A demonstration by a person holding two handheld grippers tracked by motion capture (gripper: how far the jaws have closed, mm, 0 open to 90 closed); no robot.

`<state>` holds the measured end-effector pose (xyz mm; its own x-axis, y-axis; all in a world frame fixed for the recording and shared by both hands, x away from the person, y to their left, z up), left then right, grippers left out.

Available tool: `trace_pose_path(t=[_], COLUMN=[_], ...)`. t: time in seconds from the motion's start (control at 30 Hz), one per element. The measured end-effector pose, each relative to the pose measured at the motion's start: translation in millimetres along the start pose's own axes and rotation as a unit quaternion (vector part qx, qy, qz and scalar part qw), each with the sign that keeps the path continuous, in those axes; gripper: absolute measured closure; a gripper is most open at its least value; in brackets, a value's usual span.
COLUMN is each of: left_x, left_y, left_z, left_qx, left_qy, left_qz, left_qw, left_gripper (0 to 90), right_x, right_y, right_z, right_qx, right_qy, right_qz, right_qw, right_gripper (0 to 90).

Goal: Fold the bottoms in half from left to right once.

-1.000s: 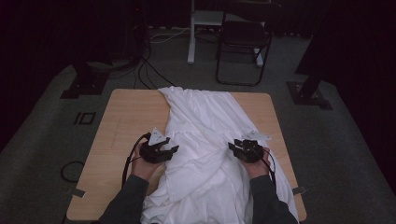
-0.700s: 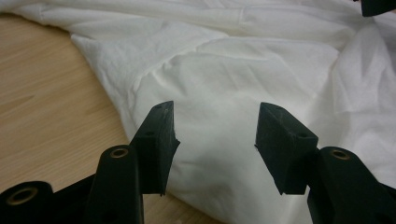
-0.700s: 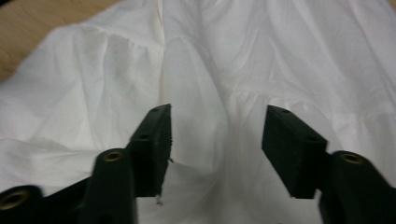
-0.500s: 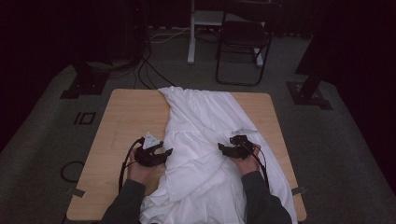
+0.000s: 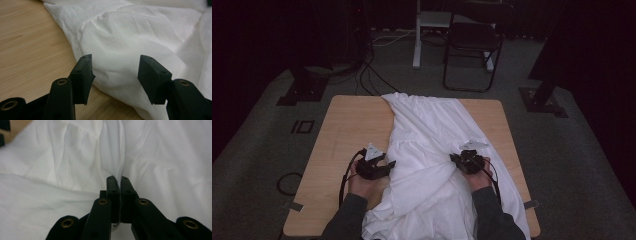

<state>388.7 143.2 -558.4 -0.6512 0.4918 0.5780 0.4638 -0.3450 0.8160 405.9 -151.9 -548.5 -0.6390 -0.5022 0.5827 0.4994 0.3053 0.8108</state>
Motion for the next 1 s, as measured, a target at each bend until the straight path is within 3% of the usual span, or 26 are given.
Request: trace_pose_path(t=[0.13,0.17,0.37,0.57,0.63,0.7,0.77,0.83,1.0], left_x=[-2.4,-4.0,-7.6,-9.2,-10.8,-13.1,-16.3,-20.8,-40.1], left_y=[0.0,-0.3,-0.5,-1.3,-1.7,-1.7,-1.4,-0.3,4.4], left_z=[-3.1,-5.0,-8.2,-9.9,-10.9,-13.1,-16.9,-22.7,-42.6], left_qx=[-0.005,-0.007,-0.011,-0.013,-0.013,-0.014,-0.016,-0.023,-0.039], left_qy=[-0.003,-0.004,-0.004,-0.004,-0.005,-0.007,-0.010,-0.015,-0.030], left_qz=[0.001,0.004,0.006,0.010,0.011,0.012,0.015,0.019,0.034], left_qw=[1.0000,1.0000,0.9999,0.9999,0.9998,0.9998,0.9997,0.9994,0.9982], left_gripper=[45.0,44.8,44.5,44.3,44.1,44.1,43.9,43.8,43.1], right_x=[16.0,27.3,44.5,73.5,89.3,91.7,94.7,94.2,78.8], right_y=[9.4,15.9,25.1,34.2,35.3,34.5,26.6,24.0,-3.1], right_z=[-6.0,-11.7,-24.3,-51.0,-69.7,-74.0,-94.2,-98.5,-121.8], right_qx=[-0.002,-0.004,-0.006,-0.023,-0.040,-0.042,-0.048,-0.049,-0.050], right_qy=[-0.011,-0.018,-0.037,-0.073,-0.093,-0.097,-0.124,-0.129,-0.164], right_qz=[-0.030,-0.049,-0.075,-0.115,-0.128,-0.127,-0.110,-0.104,-0.045], right_qw=[0.9995,0.9986,0.9965,0.9904,0.9867,0.9863,0.9850,0.9849,0.9842], right_gripper=[88.7,88.7,88.7,88.7,88.7,88.7,88.7,88.6,88.4])
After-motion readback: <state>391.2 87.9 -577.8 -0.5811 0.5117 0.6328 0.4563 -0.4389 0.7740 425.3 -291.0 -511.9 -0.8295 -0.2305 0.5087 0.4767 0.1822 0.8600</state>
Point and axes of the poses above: each handheld gripper's, and its own axes: x roughly backward along the jaws, y roughly out of its top, z roughly to its left, the point moved 6 cm from there along -x, roughly forward along the jaws, and after that the axes turned 1 degree about -z, right-handed, at the moved point
